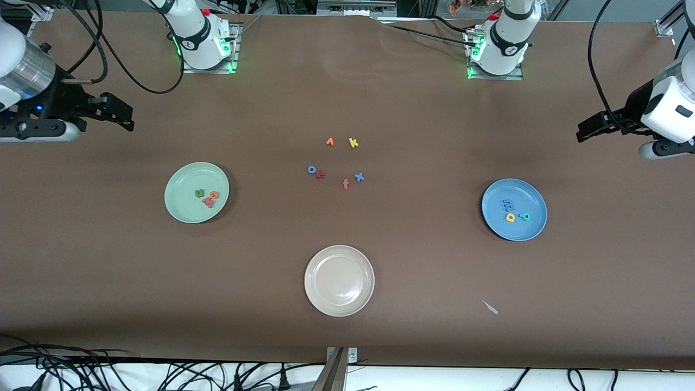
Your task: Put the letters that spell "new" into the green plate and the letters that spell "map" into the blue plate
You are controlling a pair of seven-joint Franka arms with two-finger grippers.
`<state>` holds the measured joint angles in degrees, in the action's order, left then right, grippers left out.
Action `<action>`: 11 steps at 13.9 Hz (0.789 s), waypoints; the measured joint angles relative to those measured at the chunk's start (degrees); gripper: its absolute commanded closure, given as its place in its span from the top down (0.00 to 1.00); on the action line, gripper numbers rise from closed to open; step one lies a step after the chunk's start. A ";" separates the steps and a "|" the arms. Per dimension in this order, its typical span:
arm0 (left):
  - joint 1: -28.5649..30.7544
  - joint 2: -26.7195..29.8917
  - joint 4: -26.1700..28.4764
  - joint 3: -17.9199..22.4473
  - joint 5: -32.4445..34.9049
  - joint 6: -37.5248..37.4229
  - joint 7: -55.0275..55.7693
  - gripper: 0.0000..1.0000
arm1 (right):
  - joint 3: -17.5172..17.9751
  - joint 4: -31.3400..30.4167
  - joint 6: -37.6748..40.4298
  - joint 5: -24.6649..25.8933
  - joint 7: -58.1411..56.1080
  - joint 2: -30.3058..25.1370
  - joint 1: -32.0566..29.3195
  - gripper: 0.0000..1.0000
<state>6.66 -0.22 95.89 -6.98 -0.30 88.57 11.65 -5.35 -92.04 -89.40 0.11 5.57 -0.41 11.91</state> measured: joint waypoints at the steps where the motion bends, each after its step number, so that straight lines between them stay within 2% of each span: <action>1: 0.00 -0.27 0.01 0.00 -0.01 0.48 0.00 1.00 | -0.10 0.05 -0.01 -0.01 0.00 -0.47 0.00 1.00; 11: 0.63 -0.54 -0.01 0.24 -0.01 1.36 0.00 1.00 | -1.12 -0.19 0.15 -0.01 -0.07 -0.43 -0.02 1.00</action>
<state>7.29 -0.75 95.88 -6.74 -0.30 89.93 11.65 -6.47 -92.22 -89.25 0.10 5.50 -0.84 11.88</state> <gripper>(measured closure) 0.000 0.000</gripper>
